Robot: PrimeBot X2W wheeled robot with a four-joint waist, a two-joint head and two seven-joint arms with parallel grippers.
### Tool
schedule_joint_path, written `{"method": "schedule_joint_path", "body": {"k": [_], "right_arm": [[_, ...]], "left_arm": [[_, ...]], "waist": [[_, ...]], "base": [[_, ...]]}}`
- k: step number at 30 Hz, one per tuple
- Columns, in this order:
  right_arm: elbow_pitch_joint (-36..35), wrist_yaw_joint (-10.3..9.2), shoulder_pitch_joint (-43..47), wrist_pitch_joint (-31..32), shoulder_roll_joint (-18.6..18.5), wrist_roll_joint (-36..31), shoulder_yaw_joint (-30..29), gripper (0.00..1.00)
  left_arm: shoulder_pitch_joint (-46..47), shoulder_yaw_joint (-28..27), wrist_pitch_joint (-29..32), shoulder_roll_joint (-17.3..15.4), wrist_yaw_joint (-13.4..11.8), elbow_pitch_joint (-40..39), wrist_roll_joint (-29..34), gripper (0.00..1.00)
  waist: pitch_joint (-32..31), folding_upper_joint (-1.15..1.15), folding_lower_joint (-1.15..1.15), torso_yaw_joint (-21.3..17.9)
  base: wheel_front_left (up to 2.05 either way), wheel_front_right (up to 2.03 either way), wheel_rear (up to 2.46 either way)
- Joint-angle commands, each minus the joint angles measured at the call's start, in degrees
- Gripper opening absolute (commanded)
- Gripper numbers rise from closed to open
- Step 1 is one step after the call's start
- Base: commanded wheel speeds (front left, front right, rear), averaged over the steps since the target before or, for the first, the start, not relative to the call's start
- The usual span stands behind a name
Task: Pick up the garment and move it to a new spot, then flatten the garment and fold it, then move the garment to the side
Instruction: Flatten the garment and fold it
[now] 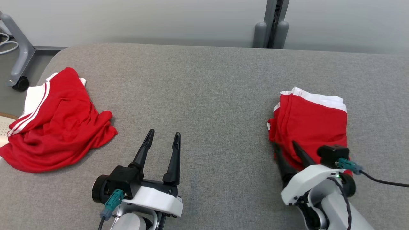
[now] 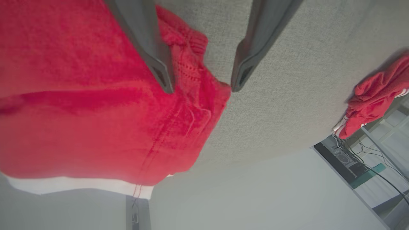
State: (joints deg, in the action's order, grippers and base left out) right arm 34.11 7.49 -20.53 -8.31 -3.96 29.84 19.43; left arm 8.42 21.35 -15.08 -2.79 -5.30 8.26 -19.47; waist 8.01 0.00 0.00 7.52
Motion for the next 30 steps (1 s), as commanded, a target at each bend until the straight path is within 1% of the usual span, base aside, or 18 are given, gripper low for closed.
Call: {"method": "schedule_joint_path", "body": {"k": [1, 4, 7, 12, 17, 21, 25, 30], "right_arm": [[-0.44, 0.01, 0.90, 0.42, 0.01, 0.68, 0.55, 1.00], [-2.75, 0.01, 1.53, 2.04, 0.05, 4.35, 3.43, 1.00], [-5.42, 0.01, 1.94, 1.79, -1.27, 6.80, 5.39, 1.00], [-7.08, 0.01, 1.57, -2.11, -3.12, 5.59, 5.55, 1.00], [-6.11, 0.01, 0.64, -5.01, -2.94, 4.42, 2.93, 1.00], [-4.92, 0.01, 0.18, -6.39, -3.13, 2.63, -0.40, 1.00], [-4.76, 0.01, 0.77, -6.95, -3.32, -1.60, -3.96, 1.00], [-9.24, 0.01, 4.37, -6.97, -3.16, -9.20, -9.36, 1.00]], "left_arm": [[-0.43, -0.30, -0.06, -0.22, -0.26, -0.08, 0.15, 1.00], [-0.55, -0.52, -0.06, -0.21, -0.18, 0.08, 0.39, 1.00], [-0.66, -0.82, -0.06, -0.23, -0.15, 0.33, 0.69, 1.00], [-0.73, -1.28, -0.06, -0.22, -0.26, 0.64, 1.19, 1.00], [-0.39, -1.57, -0.06, -0.22, 0.68, 1.20, 1.97, 1.00], [-0.42, -2.25, -0.06, -0.22, 0.61, 1.69, 2.32, 1.00], [-0.91, -3.08, -0.06, -0.22, 1.02, 1.99, 2.43, 1.00], [-2.40, -4.52, -0.06, -0.23, 1.51, 1.87, 2.46, 1.00]], "waist": [[-0.08, 0.00, 0.00, -0.18], [-0.35, 0.00, 0.00, -0.72], [-0.75, 0.00, 0.00, -1.34], [-1.76, 0.00, 0.00, -2.88], [-2.76, 0.00, 0.00, -4.97], [-3.68, 0.00, 0.00, -6.61], [-4.65, 0.00, 0.00, -7.96], [-6.15, 0.00, 0.00, -9.04]], "base": [[0.00, 0.00, 0.00], [0.00, 0.00, 0.00], [0.00, 0.00, 0.00], [0.00, 0.00, 0.00], [0.00, 0.00, 0.00], [0.00, 0.00, 0.00], [0.00, 0.00, 0.00], [0.00, 0.00, 0.00]]}}
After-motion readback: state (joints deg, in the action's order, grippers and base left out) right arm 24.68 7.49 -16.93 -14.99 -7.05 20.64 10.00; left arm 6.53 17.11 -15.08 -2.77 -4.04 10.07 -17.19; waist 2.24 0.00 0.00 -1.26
